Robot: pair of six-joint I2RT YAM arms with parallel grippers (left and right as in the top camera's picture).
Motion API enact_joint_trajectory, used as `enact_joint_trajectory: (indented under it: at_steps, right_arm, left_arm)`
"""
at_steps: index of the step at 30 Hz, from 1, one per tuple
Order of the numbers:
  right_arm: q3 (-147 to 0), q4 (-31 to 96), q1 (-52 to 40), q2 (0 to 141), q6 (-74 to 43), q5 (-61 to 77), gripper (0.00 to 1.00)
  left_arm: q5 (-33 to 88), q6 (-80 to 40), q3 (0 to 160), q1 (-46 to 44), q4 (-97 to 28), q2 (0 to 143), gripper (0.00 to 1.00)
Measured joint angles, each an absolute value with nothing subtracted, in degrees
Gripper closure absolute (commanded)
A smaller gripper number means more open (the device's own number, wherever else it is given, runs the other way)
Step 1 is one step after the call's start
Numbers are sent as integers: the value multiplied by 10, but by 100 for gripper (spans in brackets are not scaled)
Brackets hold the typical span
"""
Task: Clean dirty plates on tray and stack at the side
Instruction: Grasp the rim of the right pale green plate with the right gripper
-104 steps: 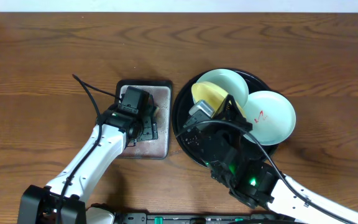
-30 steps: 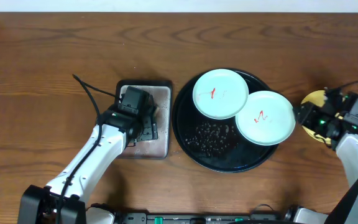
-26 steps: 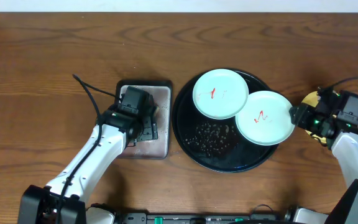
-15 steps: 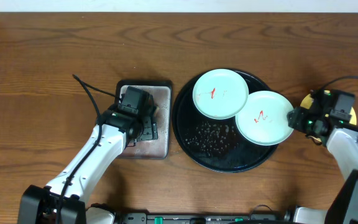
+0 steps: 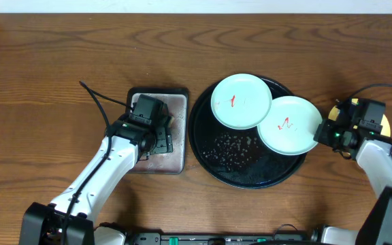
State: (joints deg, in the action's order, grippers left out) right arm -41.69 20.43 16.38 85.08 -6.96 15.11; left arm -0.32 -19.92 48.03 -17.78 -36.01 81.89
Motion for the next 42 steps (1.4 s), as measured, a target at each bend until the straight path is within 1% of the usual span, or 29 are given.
enact_joint_trajectory:
  at_steps: [7, 11, 15, 20, 30, 35, 42]
  right_arm:
    - [-415, 237, 164, 722, -77, 84, 99]
    - [-415, 254, 161, 672, -84, 85, 99]
    - [-415, 291, 134, 660, -88, 106, 99]
    - [-415, 346, 89, 681, -88, 123, 99]
    - [-415, 351, 4, 815, -88, 135, 99]
    - [-415, 354, -13, 856, -88, 140, 99]
    - [-415, 362, -17, 859, -75, 166, 99]
  left_arm:
    - [-3, -199, 480, -178, -360, 819, 18]
    - [-3, -199, 480, -178, -360, 819, 18]
    - [-3, -199, 480, -178, -360, 819, 18]
    - [-3, -199, 480, -178, -359, 819, 18]
    - [-3, -199, 480, -178, -357, 819, 18]
    - [-3, -199, 480, -178, -357, 819, 18]
    - [-3, -199, 480, -178, -356, 819, 18]
